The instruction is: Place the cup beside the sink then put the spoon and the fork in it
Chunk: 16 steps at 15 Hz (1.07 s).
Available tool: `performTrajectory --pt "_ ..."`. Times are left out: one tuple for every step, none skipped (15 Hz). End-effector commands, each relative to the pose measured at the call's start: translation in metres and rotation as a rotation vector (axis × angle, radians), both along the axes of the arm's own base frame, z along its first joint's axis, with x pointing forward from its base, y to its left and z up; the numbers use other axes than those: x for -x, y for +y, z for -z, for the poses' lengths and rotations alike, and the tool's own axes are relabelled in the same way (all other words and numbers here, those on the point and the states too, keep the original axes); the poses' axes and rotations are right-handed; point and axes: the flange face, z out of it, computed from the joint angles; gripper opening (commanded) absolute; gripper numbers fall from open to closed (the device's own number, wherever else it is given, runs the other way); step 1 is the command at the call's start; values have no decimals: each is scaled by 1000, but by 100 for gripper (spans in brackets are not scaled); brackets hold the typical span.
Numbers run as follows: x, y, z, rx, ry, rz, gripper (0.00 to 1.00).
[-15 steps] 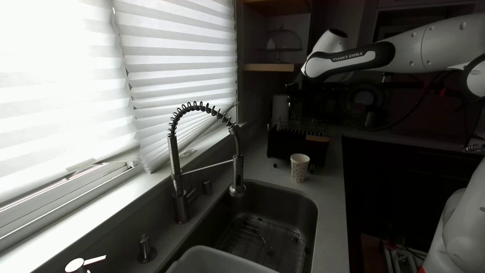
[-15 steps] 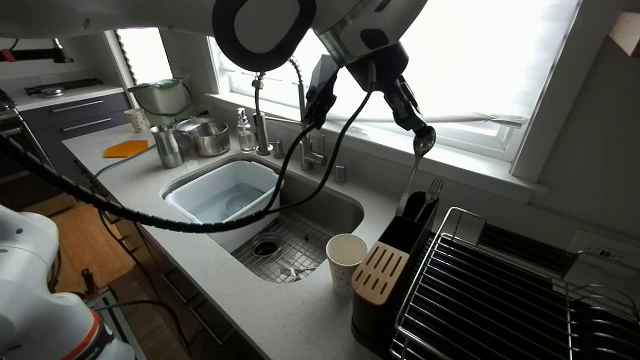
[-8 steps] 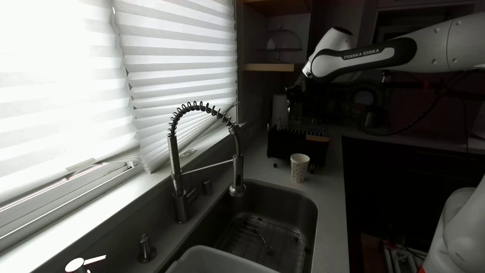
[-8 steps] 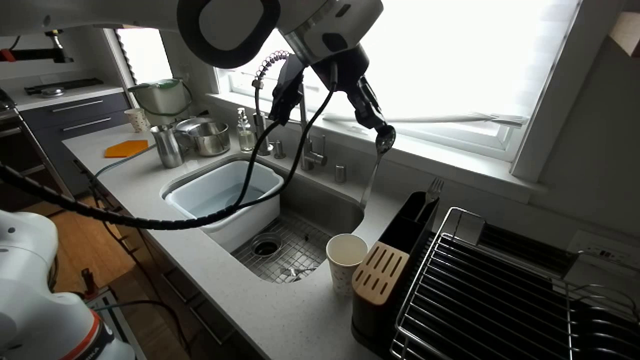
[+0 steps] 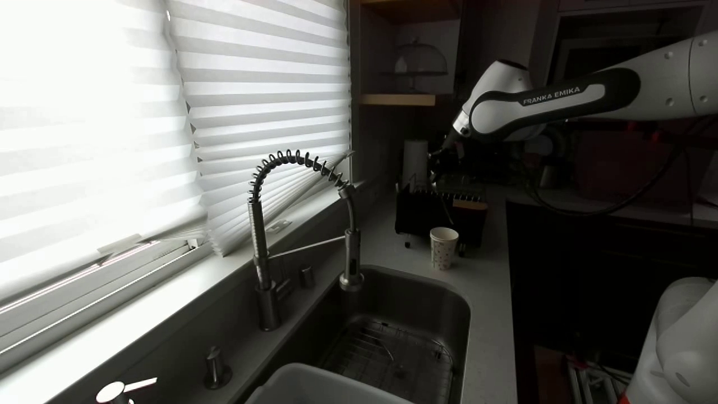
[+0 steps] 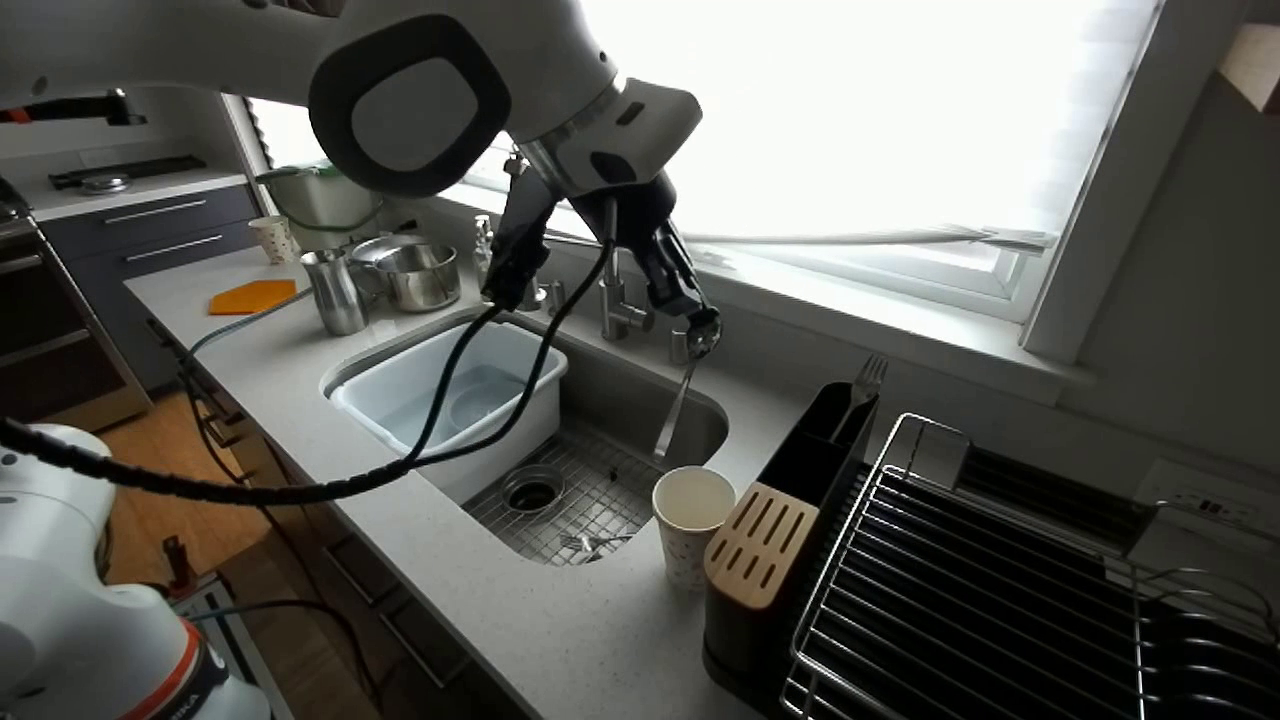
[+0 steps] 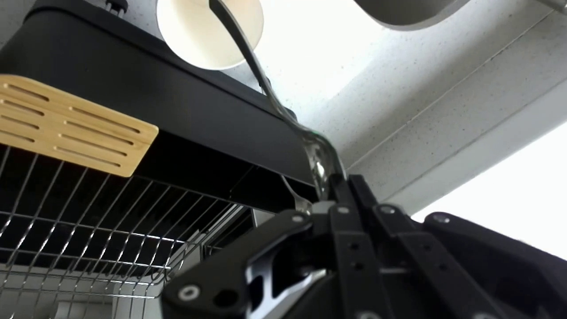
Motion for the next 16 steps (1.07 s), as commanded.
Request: performTrajectory --pt "11 3 24 15 -32 -34 1" --pt "11 0 29 19 -53 -29 1" --pt "11 -2 33 22 -71 -25 1" --pt "12 -3 35 21 -89 -25 1" --pt "13 -4 38 26 -103 -25 1" --pt "13 -5 42 33 -103 -25 1" --pt "13 -5 48 45 -97 -30 1" --pt "14 -6 55 53 -88 -31 1" --pt "14 -7 61 51 -79 -31 1" --pt "15 -8 67 57 -82 -28 1" --pt "16 -9 73 53 -74 -28 1" --pt "16 -10 79 57 -78 -22 1" --pt "17 -11 85 53 -72 -19 1" --pt "17 -12 91 50 -66 -17 1" --pt "17 -13 97 52 -61 -12 1" --pt "16 -14 103 48 -59 -8 1"
